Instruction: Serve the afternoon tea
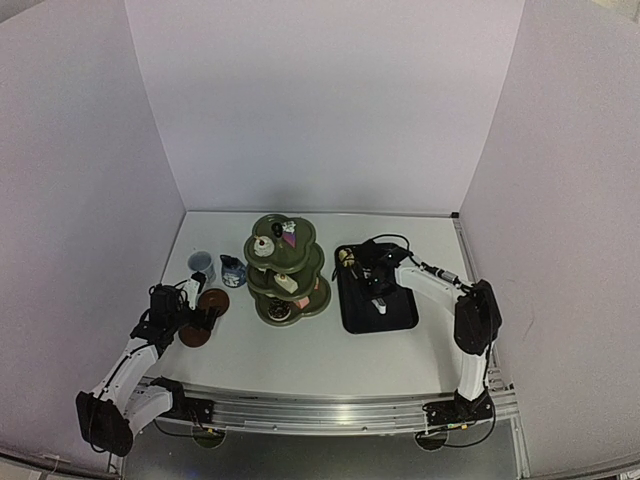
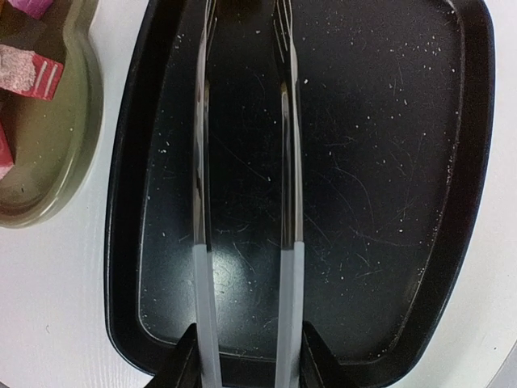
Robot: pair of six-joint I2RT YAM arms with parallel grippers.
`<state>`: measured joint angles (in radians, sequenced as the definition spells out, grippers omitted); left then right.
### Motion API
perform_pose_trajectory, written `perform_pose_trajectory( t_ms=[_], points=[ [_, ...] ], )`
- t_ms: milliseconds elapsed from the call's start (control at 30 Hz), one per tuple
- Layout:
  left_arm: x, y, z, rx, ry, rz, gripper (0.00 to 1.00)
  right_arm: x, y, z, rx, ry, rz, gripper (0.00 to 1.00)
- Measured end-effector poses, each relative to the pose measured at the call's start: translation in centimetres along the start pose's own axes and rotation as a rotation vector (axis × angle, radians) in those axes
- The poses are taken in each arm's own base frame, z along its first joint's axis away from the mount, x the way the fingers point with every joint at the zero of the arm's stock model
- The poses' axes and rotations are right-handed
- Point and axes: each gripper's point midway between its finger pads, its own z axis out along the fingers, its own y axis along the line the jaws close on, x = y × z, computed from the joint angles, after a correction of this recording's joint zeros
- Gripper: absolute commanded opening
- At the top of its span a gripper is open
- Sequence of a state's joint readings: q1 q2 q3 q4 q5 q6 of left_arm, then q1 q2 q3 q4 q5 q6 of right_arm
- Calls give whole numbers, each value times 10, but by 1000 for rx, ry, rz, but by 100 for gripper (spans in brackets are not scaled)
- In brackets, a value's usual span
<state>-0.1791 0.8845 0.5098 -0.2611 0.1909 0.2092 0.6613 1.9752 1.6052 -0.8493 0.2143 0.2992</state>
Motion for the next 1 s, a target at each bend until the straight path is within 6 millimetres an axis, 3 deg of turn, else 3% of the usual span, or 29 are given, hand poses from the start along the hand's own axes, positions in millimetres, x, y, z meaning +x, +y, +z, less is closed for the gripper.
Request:
perform_pose_trajectory(
  t_ms=[767,800,933,1000],
  points=[
    [0,0,0,0,0,0,100,-26,13,8,-22,-24,-19,32],
    [0,0,0,0,0,0,100,-27,14,10,-21,-22,-15,30],
    [0,0,0,0,0,0,100,-28,14,13,-16,-17,11,6],
    [0,0,0,-1,-1,1,100,-27,13,13,-12,-13,18,0]
  ],
)
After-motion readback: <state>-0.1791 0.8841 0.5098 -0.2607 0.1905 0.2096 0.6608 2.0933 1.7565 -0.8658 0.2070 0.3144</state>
